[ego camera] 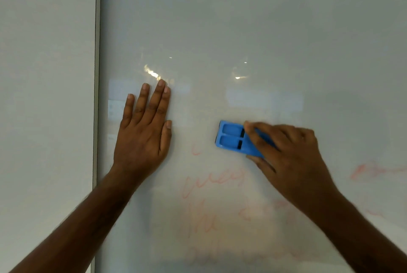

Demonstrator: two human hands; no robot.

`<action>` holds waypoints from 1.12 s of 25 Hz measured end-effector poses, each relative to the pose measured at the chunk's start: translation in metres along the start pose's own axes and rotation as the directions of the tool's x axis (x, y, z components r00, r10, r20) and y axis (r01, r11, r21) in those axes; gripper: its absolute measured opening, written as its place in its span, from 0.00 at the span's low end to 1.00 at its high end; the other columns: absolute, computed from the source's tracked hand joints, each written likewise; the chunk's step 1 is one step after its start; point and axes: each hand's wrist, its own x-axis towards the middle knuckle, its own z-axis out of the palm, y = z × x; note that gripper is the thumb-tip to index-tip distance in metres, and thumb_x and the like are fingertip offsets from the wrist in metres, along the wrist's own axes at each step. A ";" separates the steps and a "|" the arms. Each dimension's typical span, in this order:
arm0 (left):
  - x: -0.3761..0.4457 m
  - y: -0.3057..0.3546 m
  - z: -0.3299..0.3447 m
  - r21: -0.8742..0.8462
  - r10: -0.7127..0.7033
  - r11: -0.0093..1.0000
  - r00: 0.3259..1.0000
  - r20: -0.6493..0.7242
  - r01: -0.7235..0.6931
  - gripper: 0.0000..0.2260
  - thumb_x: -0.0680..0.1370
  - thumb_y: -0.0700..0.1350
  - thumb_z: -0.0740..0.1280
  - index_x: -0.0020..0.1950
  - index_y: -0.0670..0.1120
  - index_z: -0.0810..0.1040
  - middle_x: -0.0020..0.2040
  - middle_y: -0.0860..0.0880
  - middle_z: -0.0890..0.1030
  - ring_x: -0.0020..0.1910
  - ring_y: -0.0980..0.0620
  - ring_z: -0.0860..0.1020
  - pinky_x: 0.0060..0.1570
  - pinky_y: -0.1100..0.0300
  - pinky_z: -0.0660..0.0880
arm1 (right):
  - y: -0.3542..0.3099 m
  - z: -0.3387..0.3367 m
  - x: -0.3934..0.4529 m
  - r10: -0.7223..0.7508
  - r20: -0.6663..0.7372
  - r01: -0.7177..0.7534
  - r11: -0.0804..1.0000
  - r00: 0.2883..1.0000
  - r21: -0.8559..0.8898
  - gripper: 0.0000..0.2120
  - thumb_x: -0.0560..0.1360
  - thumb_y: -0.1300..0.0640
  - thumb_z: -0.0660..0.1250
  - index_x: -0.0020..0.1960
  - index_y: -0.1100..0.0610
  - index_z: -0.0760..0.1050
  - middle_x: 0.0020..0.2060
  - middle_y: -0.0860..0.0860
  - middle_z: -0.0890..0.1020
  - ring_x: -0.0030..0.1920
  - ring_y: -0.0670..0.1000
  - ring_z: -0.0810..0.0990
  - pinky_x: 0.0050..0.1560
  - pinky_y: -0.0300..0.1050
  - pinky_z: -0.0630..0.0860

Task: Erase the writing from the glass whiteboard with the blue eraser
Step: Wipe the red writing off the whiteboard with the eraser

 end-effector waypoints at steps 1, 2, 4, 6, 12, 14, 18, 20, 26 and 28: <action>0.000 0.000 0.000 -0.001 -0.001 1.000 1.000 -0.002 0.001 0.29 0.89 0.50 0.49 0.89 0.42 0.54 0.90 0.45 0.53 0.89 0.42 0.50 0.87 0.39 0.49 | 0.004 0.000 0.010 0.035 -0.006 -0.035 0.999 0.999 0.005 0.28 0.80 0.44 0.62 0.78 0.53 0.68 0.66 0.51 0.79 0.55 0.59 0.80 0.52 0.58 0.73; 0.000 0.000 0.000 -0.002 -0.002 1.000 1.000 -0.005 0.002 0.29 0.89 0.50 0.50 0.89 0.42 0.54 0.90 0.45 0.54 0.89 0.42 0.50 0.87 0.38 0.49 | 0.004 0.001 0.020 0.064 -0.013 -0.064 0.998 0.998 0.009 0.28 0.81 0.43 0.61 0.78 0.53 0.68 0.67 0.51 0.78 0.55 0.59 0.79 0.51 0.58 0.72; -0.001 0.000 0.000 -0.006 -0.003 1.000 1.000 -0.010 0.003 0.29 0.89 0.49 0.50 0.89 0.42 0.54 0.90 0.45 0.54 0.89 0.43 0.50 0.87 0.38 0.50 | -0.011 0.005 0.038 0.098 -0.035 -0.097 0.995 0.995 0.029 0.29 0.81 0.42 0.61 0.78 0.52 0.68 0.67 0.49 0.77 0.55 0.58 0.78 0.52 0.57 0.72; -0.001 -0.001 0.000 -0.017 -0.005 1.000 1.000 -0.008 0.005 0.28 0.89 0.49 0.51 0.89 0.42 0.54 0.90 0.45 0.54 0.89 0.43 0.50 0.87 0.39 0.50 | -0.032 0.008 0.048 0.088 -0.046 -0.085 0.995 0.995 0.056 0.29 0.80 0.42 0.63 0.78 0.51 0.68 0.68 0.48 0.77 0.56 0.57 0.77 0.54 0.58 0.72; -0.005 -0.006 -0.001 -0.028 0.007 1.000 1.000 0.020 -0.006 0.28 0.89 0.50 0.51 0.90 0.43 0.53 0.90 0.45 0.53 0.90 0.43 0.49 0.87 0.38 0.50 | -0.056 0.013 0.001 -0.167 -0.008 0.167 0.985 0.986 0.048 0.26 0.82 0.44 0.64 0.77 0.51 0.69 0.68 0.48 0.78 0.56 0.56 0.80 0.56 0.60 0.74; -0.007 -0.006 -0.002 -0.010 0.010 1.000 1.000 0.011 -0.009 0.28 0.89 0.49 0.51 0.89 0.43 0.54 0.90 0.46 0.54 0.89 0.43 0.50 0.87 0.38 0.51 | -0.043 0.011 -0.017 -0.196 0.008 0.196 0.980 0.981 0.032 0.24 0.83 0.46 0.64 0.77 0.51 0.70 0.68 0.49 0.79 0.57 0.57 0.81 0.57 0.60 0.73; -0.009 -0.004 -0.002 -0.009 -0.002 1.000 1.000 0.006 0.002 0.28 0.89 0.49 0.51 0.89 0.43 0.54 0.90 0.46 0.54 0.89 0.43 0.50 0.87 0.39 0.50 | -0.003 0.002 -0.009 -0.086 0.000 0.086 0.996 0.996 0.015 0.27 0.81 0.44 0.65 0.77 0.51 0.69 0.67 0.50 0.79 0.56 0.59 0.81 0.55 0.59 0.72; -0.009 -0.003 -0.002 -0.002 -0.006 1.000 1.000 -0.004 0.006 0.28 0.90 0.49 0.51 0.89 0.43 0.55 0.90 0.46 0.54 0.89 0.42 0.50 0.87 0.40 0.49 | -0.001 0.000 0.010 -0.012 0.002 0.012 0.999 1.000 0.038 0.27 0.81 0.43 0.61 0.78 0.51 0.67 0.67 0.49 0.78 0.57 0.59 0.80 0.55 0.59 0.72; -0.010 -0.007 -0.002 -0.050 -0.003 0.999 1.000 -0.007 0.002 0.27 0.90 0.49 0.53 0.89 0.43 0.56 0.90 0.45 0.56 0.89 0.43 0.51 0.88 0.43 0.48 | -0.070 0.011 0.027 -0.095 -0.012 0.096 0.991 0.995 0.094 0.29 0.77 0.44 0.67 0.77 0.47 0.69 0.69 0.45 0.77 0.59 0.56 0.78 0.59 0.59 0.70; -0.011 -0.009 -0.002 -0.050 -0.002 0.999 1.000 -0.004 0.002 0.28 0.90 0.49 0.54 0.89 0.43 0.56 0.90 0.46 0.55 0.89 0.43 0.51 0.88 0.44 0.47 | -0.093 0.014 0.010 -0.194 0.005 0.191 0.971 0.981 0.143 0.28 0.78 0.50 0.69 0.77 0.46 0.69 0.70 0.45 0.76 0.60 0.56 0.77 0.60 0.58 0.68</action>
